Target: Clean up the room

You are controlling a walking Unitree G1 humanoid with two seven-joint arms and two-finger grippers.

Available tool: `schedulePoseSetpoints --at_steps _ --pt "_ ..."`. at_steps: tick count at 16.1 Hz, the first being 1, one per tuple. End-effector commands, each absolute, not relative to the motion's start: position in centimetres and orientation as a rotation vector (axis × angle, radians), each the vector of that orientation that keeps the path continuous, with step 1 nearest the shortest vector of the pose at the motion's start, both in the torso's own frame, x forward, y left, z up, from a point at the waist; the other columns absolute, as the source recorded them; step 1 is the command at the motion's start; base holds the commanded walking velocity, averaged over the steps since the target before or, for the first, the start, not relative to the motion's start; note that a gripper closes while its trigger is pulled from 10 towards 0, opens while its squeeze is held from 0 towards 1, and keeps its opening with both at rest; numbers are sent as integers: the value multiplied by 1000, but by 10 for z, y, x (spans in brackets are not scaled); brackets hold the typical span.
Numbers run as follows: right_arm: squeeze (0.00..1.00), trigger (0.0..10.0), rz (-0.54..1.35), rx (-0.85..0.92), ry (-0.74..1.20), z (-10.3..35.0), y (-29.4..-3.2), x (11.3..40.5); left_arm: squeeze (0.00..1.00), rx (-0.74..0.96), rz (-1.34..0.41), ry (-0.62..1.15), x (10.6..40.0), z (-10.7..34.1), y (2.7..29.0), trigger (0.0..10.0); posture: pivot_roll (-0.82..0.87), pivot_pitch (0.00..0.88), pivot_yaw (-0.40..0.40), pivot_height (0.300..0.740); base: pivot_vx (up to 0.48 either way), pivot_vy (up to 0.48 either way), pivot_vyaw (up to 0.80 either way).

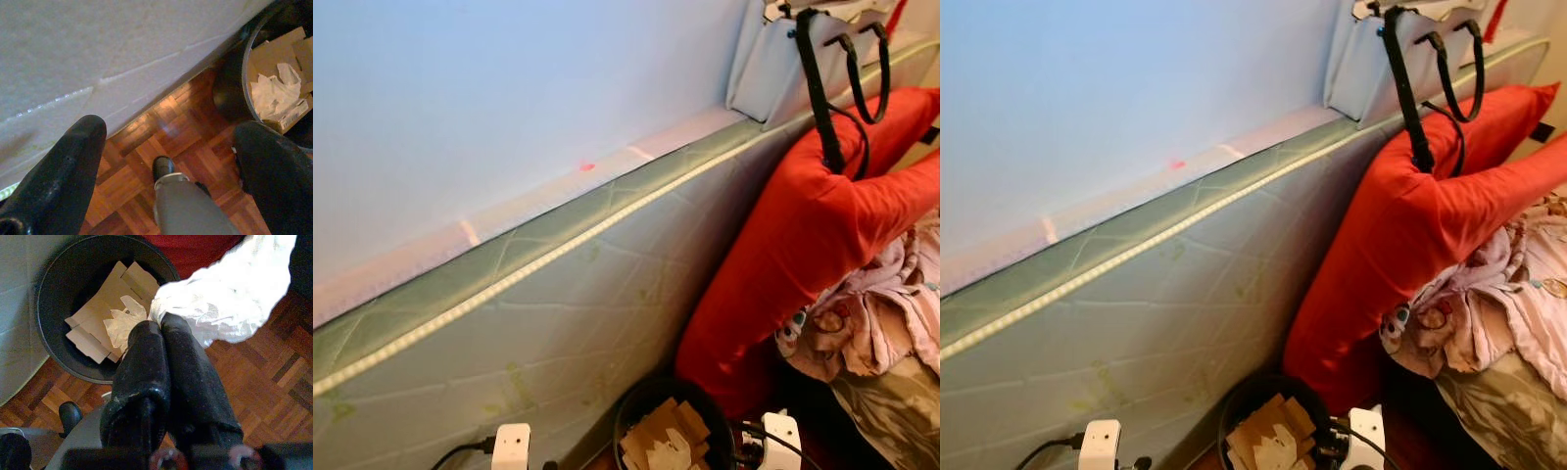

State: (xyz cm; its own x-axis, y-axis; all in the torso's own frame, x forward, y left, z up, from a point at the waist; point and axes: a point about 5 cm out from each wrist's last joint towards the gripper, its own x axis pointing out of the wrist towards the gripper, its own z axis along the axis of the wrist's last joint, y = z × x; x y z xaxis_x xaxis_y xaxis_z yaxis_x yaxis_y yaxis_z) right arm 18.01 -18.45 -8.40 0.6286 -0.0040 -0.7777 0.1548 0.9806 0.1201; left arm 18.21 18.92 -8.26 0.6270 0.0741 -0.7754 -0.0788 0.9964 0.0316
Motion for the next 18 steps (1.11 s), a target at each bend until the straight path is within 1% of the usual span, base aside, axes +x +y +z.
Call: schedulePoseSetpoints --at_steps 1,5,13,18 --pt "0 10000 -94 181 888 -84 -184 179 0 2 77 900 178 -84 189 10000 -36 0 -22 740 0 0 0" --pt "0 10000 -101 183 890 -84 -185 179 0 -3 78 897 179 -84 188 10000 -36 0 -23 740 0 0 0" --pt "0 10000 -85 183 900 -85 -183 178 0 7 75 903 178 -85 189 10000 -35 0 -22 740 0 0 -739" --pt "0 10000 -94 186 894 -85 -183 179 0 -4 76 895 179 -84 189 10000 -33 0 -20 740 0 0 0"
